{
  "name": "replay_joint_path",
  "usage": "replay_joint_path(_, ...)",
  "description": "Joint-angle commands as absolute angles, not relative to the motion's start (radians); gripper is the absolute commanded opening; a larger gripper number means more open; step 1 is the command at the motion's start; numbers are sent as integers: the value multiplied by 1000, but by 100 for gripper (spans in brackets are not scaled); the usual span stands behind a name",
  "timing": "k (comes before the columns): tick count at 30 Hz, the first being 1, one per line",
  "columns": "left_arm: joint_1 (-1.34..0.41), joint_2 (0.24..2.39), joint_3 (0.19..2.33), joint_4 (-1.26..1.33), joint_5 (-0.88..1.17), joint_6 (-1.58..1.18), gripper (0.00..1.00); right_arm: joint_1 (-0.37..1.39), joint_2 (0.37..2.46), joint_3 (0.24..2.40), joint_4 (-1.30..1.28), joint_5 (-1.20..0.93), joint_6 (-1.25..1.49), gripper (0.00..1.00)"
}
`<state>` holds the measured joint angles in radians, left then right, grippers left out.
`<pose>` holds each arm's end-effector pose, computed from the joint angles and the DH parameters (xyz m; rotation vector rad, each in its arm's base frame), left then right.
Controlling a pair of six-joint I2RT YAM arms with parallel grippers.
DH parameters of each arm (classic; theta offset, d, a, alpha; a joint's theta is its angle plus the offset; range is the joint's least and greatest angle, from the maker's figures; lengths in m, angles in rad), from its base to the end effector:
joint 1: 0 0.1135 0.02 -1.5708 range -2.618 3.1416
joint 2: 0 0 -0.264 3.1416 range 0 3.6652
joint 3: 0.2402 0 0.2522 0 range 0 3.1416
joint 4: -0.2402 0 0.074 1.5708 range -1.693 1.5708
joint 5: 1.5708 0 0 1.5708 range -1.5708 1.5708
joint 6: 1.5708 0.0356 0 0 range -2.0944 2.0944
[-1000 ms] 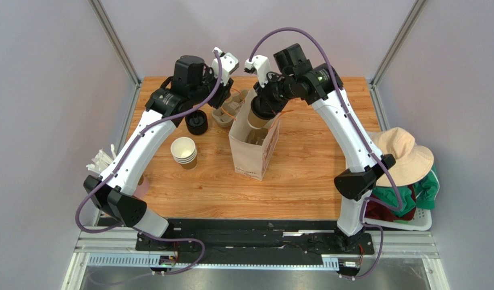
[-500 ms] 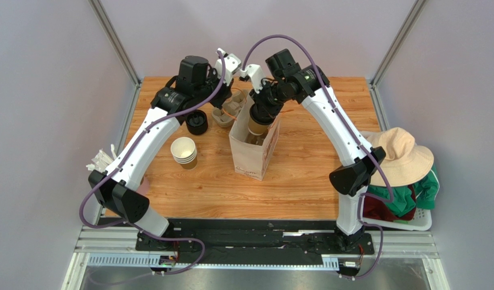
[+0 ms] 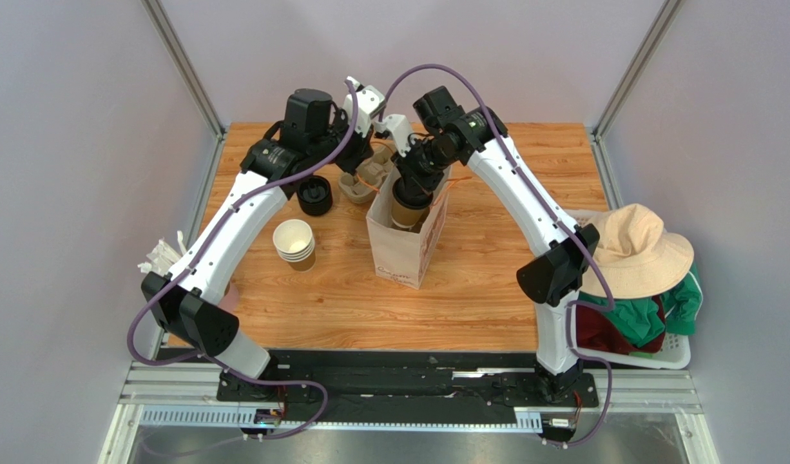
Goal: Pack the takeout coffee
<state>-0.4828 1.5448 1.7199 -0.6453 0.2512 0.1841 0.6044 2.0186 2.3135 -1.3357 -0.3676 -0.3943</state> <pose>0.2976 -0.1660 0.4300 0.8201 1.8830 -0.4426 0.3264 0.2409 0.3876 -1.3602 2.2198 0.5547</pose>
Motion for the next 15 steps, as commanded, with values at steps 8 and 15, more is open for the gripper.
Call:
replay_joint_path(8,-485,1528,1715,-604,282,138,0,607,2029,2203,-1258,-393,-406,0)
replay_joint_path(15,-483,1526,1701,-603,272,137,0,606,2000,2125,-1166,-390,-411,0)
